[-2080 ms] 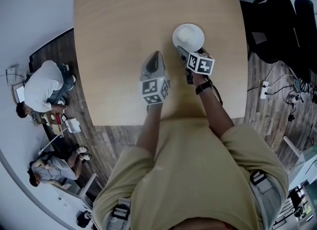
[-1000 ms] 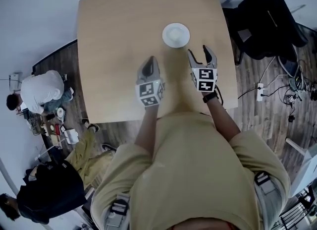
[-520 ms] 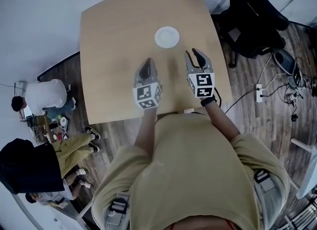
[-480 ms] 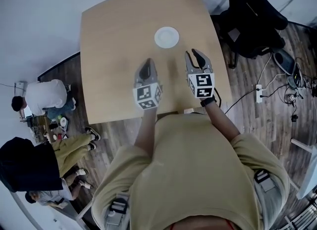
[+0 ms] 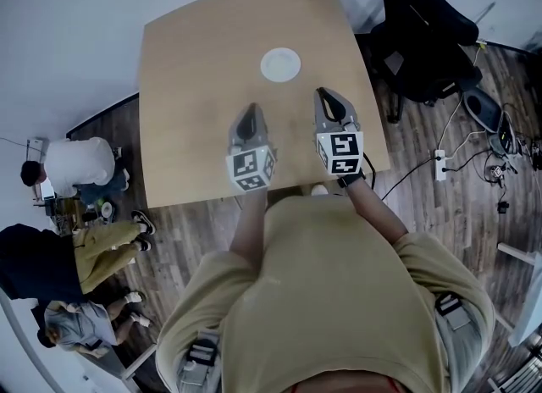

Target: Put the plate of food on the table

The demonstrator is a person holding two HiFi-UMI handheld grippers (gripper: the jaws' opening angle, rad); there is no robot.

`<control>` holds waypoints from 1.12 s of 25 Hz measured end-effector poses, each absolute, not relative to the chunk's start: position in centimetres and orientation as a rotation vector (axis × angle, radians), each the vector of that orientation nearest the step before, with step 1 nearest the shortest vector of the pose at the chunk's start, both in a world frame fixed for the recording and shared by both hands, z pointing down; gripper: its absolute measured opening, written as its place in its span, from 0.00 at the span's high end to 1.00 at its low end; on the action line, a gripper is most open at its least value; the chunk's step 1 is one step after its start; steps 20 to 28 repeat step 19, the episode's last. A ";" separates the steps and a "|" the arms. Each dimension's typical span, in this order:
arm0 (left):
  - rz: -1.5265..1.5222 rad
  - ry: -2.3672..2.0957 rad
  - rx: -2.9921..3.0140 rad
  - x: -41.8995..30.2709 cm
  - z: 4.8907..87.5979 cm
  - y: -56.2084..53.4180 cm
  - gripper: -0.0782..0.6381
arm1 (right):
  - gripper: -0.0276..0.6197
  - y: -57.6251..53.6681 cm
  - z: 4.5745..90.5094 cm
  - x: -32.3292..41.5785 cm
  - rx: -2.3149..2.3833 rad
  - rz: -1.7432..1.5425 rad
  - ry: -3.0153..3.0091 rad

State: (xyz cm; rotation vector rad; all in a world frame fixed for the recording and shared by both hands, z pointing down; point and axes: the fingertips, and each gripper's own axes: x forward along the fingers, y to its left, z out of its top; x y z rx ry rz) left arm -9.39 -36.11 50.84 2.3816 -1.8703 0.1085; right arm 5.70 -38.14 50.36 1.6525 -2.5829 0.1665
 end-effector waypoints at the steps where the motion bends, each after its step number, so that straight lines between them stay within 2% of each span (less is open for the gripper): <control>1: 0.109 -1.870 2.385 -9.3 50.8 -35.9 0.89 | 0.94 -38.0 50.3 5.8 1.657 0.159 -2.582; 28: 0.147 -1.843 2.392 -7.5 51.6 -37.9 0.89 | 0.95 -39.8 51.4 7.9 1.697 0.175 -2.535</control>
